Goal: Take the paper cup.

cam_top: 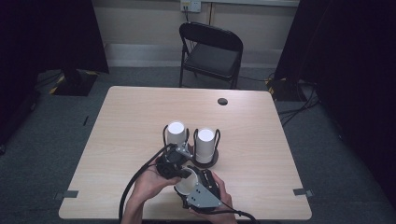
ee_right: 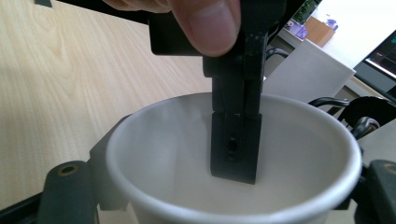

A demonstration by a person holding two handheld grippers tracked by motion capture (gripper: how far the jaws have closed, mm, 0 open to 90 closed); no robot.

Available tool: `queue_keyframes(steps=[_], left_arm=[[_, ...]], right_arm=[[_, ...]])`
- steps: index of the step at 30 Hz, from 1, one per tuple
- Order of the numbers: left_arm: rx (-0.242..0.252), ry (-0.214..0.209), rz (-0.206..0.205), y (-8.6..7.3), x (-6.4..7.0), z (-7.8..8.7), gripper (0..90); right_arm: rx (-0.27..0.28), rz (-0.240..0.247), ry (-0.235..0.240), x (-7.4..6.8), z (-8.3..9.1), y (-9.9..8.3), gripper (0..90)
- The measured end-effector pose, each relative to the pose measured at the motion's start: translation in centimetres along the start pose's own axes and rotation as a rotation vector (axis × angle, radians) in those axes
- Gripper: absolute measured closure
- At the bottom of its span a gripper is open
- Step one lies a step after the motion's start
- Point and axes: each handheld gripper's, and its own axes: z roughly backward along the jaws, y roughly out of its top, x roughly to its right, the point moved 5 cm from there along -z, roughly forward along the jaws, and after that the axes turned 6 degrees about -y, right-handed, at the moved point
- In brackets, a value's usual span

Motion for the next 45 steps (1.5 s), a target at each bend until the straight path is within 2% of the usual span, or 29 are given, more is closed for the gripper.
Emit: queue_keyframes(steps=[10, 12, 16, 26, 30, 35, 36, 38, 42, 45], left_arm=[[0.040, -0.005, 0.005, 0.0, -0.1, 0.0, 86.8], [0.063, -0.006, 0.025, 0.0, 0.0, 0.1, 86.2], [0.069, -0.005, 0.010, 0.0, -0.2, 0.3, 84.8], [0.213, -0.023, 0.052, 0.1, -0.2, 0.7, 76.7], [0.251, -0.025, 0.049, -0.1, -0.2, 0.9, 73.3], [0.280, 0.006, 0.042, -0.1, -0.4, 1.2, 68.3], [0.289, 0.018, 0.044, -0.1, -0.5, 1.2, 64.7], [0.313, 0.027, 0.055, -0.1, -0.6, 1.3, 63.2], [0.351, 0.043, 0.045, -0.2, -0.5, 1.4, 57.1], [0.357, 0.118, 0.049, -0.5, -0.8, 1.4, 48.7]], right_arm=[[0.006, -0.021, -0.007, 0.1, 0.0, -0.1, 24.7], [0.009, -0.025, -0.011, 0.2, 0.0, -0.1, 25.0], [0.015, -0.049, -0.021, 0.5, 0.1, 0.0, 25.4], [0.020, -0.117, -0.037, 1.2, 0.2, -0.5, 25.8], [0.014, -0.135, -0.038, 1.4, 0.2, -0.7, 25.8], [0.021, -0.160, -0.046, 1.8, 0.3, -0.9, 25.8], [0.024, -0.171, -0.045, 1.8, 0.3, -0.9, 25.8], [0.025, -0.182, -0.050, 2.0, 0.3, -1.0, 25.8], [0.022, -0.206, -0.052, 2.2, 0.4, -1.2, 25.9], [0.024, -0.218, -0.055, 2.4, 0.4, -1.2, 25.9]])
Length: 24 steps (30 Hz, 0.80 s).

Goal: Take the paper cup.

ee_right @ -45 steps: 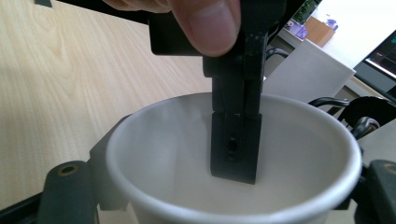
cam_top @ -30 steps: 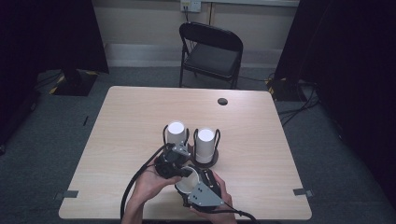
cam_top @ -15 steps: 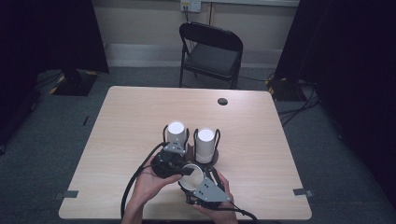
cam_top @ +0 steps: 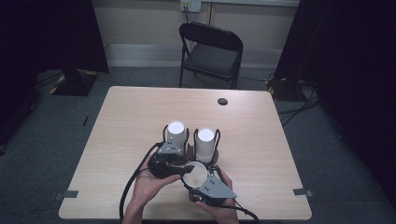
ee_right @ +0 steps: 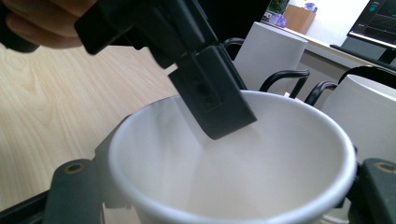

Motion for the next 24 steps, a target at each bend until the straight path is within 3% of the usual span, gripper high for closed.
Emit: queue_keyframes(steps=[5, 8, 11, 16, 24], left_arm=[[0.059, 0.011, 0.018, -0.1, 0.0, 0.2, 43.3], [0.051, 0.033, -0.011, -0.2, 0.0, 0.2, 39.3], [0.078, 0.044, -0.013, -0.3, 0.0, 0.2, 36.6], [0.153, 0.048, 0.046, -0.6, -0.2, 0.2, 33.1], [0.209, 0.054, 0.056, -1.1, -0.1, 0.2, 29.8]], right_arm=[[-0.008, -0.021, -0.004, 0.2, -0.1, -0.2, 25.8], [-0.004, -0.034, 0.001, 0.3, 0.0, -0.2, 25.8], [-0.001, -0.039, 0.001, 0.4, 0.0, -0.2, 25.8], [-0.007, -0.056, -0.005, 0.6, 0.0, -0.2, 25.8], [-0.015, -0.101, 0.009, 0.8, 0.0, -0.5, 25.8]])
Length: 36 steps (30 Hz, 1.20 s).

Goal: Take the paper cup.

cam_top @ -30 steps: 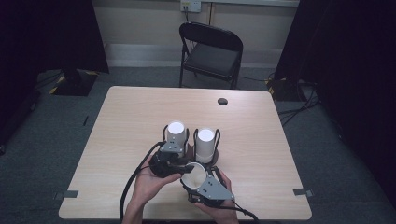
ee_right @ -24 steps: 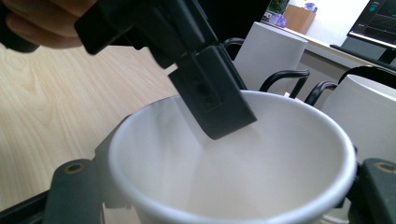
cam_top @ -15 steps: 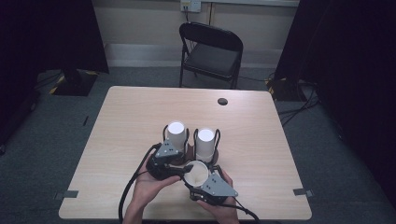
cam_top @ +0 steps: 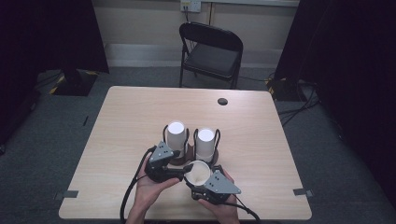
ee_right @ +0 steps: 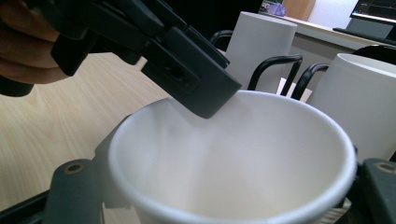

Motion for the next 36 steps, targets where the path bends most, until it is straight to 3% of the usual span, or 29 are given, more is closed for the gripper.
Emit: queue_keyframes(steps=[3, 7, 14, 20, 26, 36], left_arm=[[-0.003, 0.007, 0.031, -0.3, -0.3, 0.0, 28.7], [0.030, -0.003, 0.059, -0.6, -0.6, 0.2, 26.7], [0.078, 0.016, 0.068, -1.1, -1.1, 0.8, 23.6], [0.107, 0.003, 0.073, -2.6, -1.3, 1.1, 21.8], [0.124, 0.027, 0.104, -4.4, -2.0, 1.2, 20.6], [0.173, 0.119, 0.087, -6.5, -2.9, 2.2, 17.6]], right_arm=[[-0.004, -0.027, 0.003, 0.2, 0.0, -0.2, 25.8], [-0.016, -0.056, 0.011, 0.5, 0.1, -0.4, 25.8], [-0.024, -0.086, 0.002, 1.3, -0.1, -0.5, 25.8], [-0.035, -0.110, -0.008, 2.0, -0.1, -0.6, 25.9], [-0.051, -0.127, -0.006, 2.2, 0.1, -0.9, 26.2], [-0.049, -0.143, -0.023, 2.5, 0.4, -1.5, 26.3]])
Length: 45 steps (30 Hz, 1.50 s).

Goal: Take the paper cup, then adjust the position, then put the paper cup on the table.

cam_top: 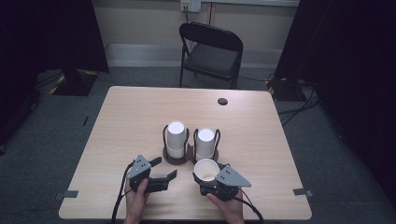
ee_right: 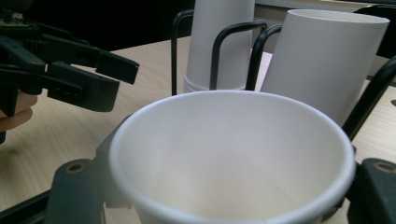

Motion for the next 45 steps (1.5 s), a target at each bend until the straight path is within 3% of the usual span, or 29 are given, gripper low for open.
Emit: queue_keyframes(steps=[1, 2, 3, 7, 15, 17, 22, 27, 30, 45], left_arm=[[0.004, 0.027, -0.006, -0.2, -0.1, 0.0, 17.6], [0.004, 0.027, -0.006, -0.2, -0.1, 0.0, 17.9], [0.027, 0.081, -0.022, -0.4, -0.4, 0.2, 18.0], [0.051, 0.130, -0.042, -0.6, -0.7, 0.5, 15.9], [0.072, 0.218, -0.019, -1.7, -1.3, 0.8, 16.2], [0.070, 0.255, -0.046, -1.7, -1.2, 0.9, 16.4], [0.065, 0.279, -0.058, -1.8, -1.1, 0.8, 16.2], [0.092, 0.308, -0.049, -1.7, -1.1, 1.1, 15.5], [0.092, 0.328, -0.066, -1.8, -1.0, 1.0, 15.6], [0.096, 0.336, -0.078, -1.8, -0.9, 1.1, 15.8]], right_arm=[[0.001, -0.007, -0.002, 0.1, 0.1, 0.0, 26.4], [0.001, -0.007, -0.002, 0.1, 0.1, 0.0, 26.4], [0.008, -0.021, -0.008, 0.3, 0.2, 0.1, 26.4], [0.009, -0.031, -0.028, 0.8, 0.3, 0.1, 26.4], [0.040, -0.060, -0.089, 2.9, 1.0, 0.3, 26.3], [0.041, -0.064, -0.097, 3.6, 1.1, 0.3, 26.3], [0.039, -0.083, -0.134, 5.2, 1.0, 0.2, 26.2], [0.047, -0.082, -0.179, 6.9, 0.9, 0.6, 26.0], [0.049, -0.085, -0.200, 7.8, 0.8, 0.9, 25.9], [0.051, -0.110, -0.272, 12.6, -0.5, 2.0, 25.8]])
